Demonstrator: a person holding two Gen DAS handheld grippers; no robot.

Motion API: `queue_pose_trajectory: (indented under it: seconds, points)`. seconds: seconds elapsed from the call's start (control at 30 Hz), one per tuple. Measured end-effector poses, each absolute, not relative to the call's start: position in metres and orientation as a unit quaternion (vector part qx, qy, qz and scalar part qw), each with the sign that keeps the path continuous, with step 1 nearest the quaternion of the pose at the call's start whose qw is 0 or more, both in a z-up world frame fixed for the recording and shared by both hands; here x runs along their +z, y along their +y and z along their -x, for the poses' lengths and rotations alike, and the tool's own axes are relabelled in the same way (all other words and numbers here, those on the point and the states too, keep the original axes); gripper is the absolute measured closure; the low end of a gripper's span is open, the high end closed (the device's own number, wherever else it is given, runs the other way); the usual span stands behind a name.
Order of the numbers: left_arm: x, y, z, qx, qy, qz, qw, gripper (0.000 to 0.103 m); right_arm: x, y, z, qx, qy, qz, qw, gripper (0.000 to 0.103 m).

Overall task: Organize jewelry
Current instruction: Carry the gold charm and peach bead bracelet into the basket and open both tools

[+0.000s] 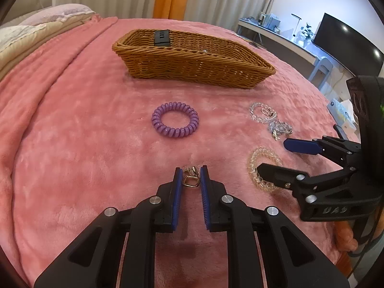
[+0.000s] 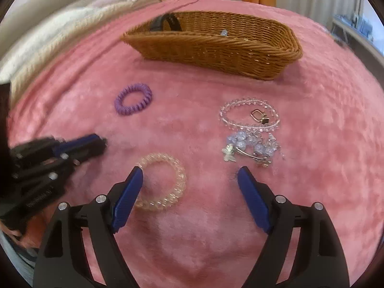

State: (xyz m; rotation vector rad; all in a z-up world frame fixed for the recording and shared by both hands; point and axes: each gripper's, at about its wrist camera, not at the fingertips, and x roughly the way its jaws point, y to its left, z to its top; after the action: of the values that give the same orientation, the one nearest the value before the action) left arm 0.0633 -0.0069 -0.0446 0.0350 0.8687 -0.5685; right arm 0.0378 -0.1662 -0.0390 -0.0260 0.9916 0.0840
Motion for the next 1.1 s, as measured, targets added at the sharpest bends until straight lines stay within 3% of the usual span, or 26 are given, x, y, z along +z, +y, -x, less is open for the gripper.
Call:
queue_pose_trajectory:
  seconds: [0.07,0.13,0.17,0.2,0.63,0.9,1.1]
  points:
    - [-0.045,-0.007,-0.063,-0.272,0.415,-0.016,0.868,0.089,-0.038,-0.165,-0.036,0.037,0.472,0.017,0.881,0.033]
    - [-0.044,-0.007,-0.063,-0.272,0.415,-0.017,0.868,0.089,-0.035,-0.165,-0.033,0.042,0.463,0.016,0.885,0.055]
    - [-0.044,-0.007,-0.063,-0.272,0.415,-0.018,0.868,0.089,-0.033,-0.165,-0.032,0.044,0.460,0.016,0.887,0.079]
    - [-0.045,-0.007,-0.063,-0.272,0.414,-0.019,0.868,0.089,-0.032,-0.165,-0.031,0.048,0.460,0.014,0.887,0.094]
    - [-0.015,-0.002,-0.049,-0.282,0.356,-0.008,0.891,0.090,0.017,-0.163,-0.009,0.079,0.387,0.014,0.919,0.095]
    - [0.055,-0.013,-0.053,-0.304,0.285,-0.012,0.909,0.090,0.082,-0.181,-0.033,0.070,0.314,-0.004,0.947,0.095]
    - [0.094,-0.037,-0.099,-0.335,0.256,0.000,0.907,0.090,0.102,-0.202,-0.085,0.047,0.293,-0.013,0.955,0.095]
